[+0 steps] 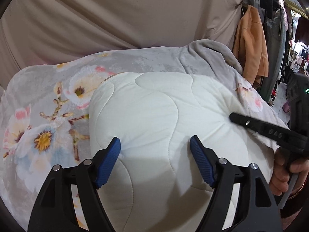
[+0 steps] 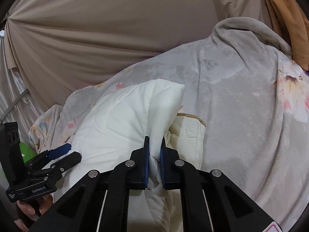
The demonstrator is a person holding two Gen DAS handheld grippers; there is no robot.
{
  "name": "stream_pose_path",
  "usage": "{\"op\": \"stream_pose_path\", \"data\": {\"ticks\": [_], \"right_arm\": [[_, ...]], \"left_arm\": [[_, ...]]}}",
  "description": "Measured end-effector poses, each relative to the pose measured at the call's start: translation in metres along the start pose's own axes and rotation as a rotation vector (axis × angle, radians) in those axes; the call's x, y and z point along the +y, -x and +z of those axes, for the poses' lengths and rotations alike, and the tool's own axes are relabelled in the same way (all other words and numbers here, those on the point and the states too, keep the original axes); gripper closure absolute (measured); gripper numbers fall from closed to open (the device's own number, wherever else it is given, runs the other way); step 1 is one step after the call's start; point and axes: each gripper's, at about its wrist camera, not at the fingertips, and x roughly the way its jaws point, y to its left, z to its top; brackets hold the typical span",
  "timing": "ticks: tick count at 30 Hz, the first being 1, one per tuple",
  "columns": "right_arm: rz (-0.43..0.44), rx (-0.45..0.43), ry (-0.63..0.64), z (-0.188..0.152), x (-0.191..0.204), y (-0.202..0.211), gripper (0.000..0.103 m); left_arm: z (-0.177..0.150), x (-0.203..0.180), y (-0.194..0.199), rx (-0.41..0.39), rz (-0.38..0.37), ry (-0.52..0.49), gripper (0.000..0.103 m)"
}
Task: Fold large clothes
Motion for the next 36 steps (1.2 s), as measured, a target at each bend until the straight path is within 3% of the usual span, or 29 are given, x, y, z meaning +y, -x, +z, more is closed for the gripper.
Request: {"op": "stream_pose_path", "data": {"ticks": [3,8,18,22,26,30,32,33,36], "right_arm": [[-0.027,0.068,-0.018,-0.014,-0.010,-0.028,0.092],[-0.110,0.059,0.079,-0.022,0.004,-0.038,0.090],[-0.107,0.057,0.069,-0.023,0.000,-0.041,0.087],[-0.095,0.052,0.071,-0.023,0.001,-0.038,0.081],[-0.042,0.062,-0.021,-0.016,-0.004,-0.019,0.074],[0.051,0.090,-0.084,-0.025,-0.013,0.011,0.066],[0.088,0.101,-0.085,-0.034,-0.016,0.017,0.077],[0.109,0.107,-0.080,-0.037,-0.016,0.019,0.089],[0.159,0.036,-0.066,-0.039,-0.008,0.045,0.093]], "left_arm": [[-0.004,-0.007,-0.005,-0.006,0.021,-0.028,0.030],[-0.012,-0.013,-0.016,-0.015,0.074,-0.065,0.026],[-0.022,-0.019,-0.023,-0.043,0.125,-0.094,0.022],[-0.024,-0.020,-0.022,-0.053,0.138,-0.095,0.021],[-0.023,-0.011,-0.007,-0.052,0.100,-0.058,0.021],[-0.029,0.001,0.025,-0.032,-0.013,0.010,0.021],[-0.038,-0.004,0.036,-0.036,-0.001,-0.022,0.021],[-0.043,-0.010,0.038,-0.030,0.020,-0.052,0.021],[-0.056,-0.015,0.041,-0.021,0.052,-0.072,0.021]]}}
